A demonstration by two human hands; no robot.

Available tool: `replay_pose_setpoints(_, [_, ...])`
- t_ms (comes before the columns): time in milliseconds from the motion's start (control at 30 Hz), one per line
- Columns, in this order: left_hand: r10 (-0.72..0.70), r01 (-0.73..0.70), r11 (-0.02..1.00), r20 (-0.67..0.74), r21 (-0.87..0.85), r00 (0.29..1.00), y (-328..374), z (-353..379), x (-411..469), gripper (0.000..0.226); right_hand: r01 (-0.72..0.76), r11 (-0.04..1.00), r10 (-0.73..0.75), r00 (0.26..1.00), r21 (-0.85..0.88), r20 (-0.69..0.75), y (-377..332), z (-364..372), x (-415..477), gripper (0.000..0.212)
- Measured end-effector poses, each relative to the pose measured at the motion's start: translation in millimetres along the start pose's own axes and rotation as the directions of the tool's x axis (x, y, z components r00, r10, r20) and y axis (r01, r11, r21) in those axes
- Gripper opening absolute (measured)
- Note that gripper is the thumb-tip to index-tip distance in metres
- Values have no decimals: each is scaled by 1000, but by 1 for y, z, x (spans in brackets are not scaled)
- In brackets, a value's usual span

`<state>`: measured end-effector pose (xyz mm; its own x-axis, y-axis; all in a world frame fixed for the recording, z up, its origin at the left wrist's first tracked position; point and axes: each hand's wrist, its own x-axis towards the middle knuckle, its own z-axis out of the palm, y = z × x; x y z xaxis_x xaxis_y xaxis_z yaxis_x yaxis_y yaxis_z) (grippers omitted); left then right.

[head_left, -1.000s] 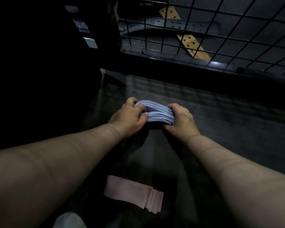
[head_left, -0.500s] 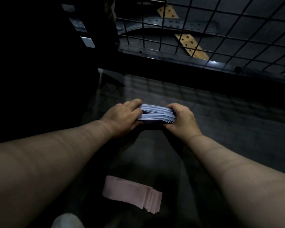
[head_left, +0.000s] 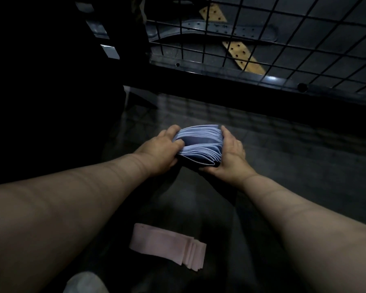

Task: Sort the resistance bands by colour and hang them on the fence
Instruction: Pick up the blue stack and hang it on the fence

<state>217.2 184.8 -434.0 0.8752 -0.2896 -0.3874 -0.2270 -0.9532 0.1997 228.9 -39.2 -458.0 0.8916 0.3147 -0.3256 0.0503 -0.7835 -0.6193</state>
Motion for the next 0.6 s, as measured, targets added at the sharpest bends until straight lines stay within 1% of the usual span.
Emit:
replay_pose_setpoints(67, [-51, 52, 999, 45, -11, 998, 2, -6, 2, 35, -11, 1000, 10, 1000, -18, -24, 1, -1, 0, 127])
replay_pose_setpoints(133, [-68, 65, 997, 73, 42, 995, 5, -14, 3, 34, -15, 998, 11, 997, -63, -74, 1, -6, -2, 124])
replay_pose_setpoints(167, [-58, 50, 994, 85, 94, 995, 7, -18, 3, 34, 15, 994, -27, 994, -106, -108, -2, -7, -3, 120])
replay_pose_setpoints(233, [-19, -4, 978, 109, 209, 994, 11, -24, 5, 37, 154, 967, -187, 971, -201, -151, -11, -9, -4, 103])
replay_pose_setpoints(300, [27, -68, 952, 142, 297, 990, 16, -31, 8, 37, 287, 914, -320, 944, -286, -75, -27, -9, -1, 79])
replay_pose_setpoints(333, [53, -103, 945, 162, 311, 985, 18, -35, 10, 38, 318, 896, -339, 940, -309, -18, -36, -9, 1, 68])
replay_pose_setpoints(400, [96, -153, 940, 193, 305, 976, 22, -48, 11, 44, 306, 892, -307, 950, -334, 53, -50, -15, 3, 55])
replay_pose_setpoints(433, [108, -167, 939, 205, 301, 973, 24, -55, 11, 49, 301, 892, -293, 953, -338, 76, -53, -20, 4, 52])
replay_pose_setpoints(500, [120, -188, 938, 236, 292, 964, 26, -74, 8, 55, 339, 883, -314, 941, -326, 127, -60, -38, 4, 52])
replay_pose_setpoints(567, [120, -187, 954, 270, 236, 955, 31, -97, 2, 52, 361, 879, -311, 930, -312, 198, -71, -64, 3, 59])
replay_pose_setpoints(600, [117, -172, 969, 283, 178, 952, 34, -110, 1, 49, 348, 892, -289, 930, -288, 229, -78, -77, 3, 59])
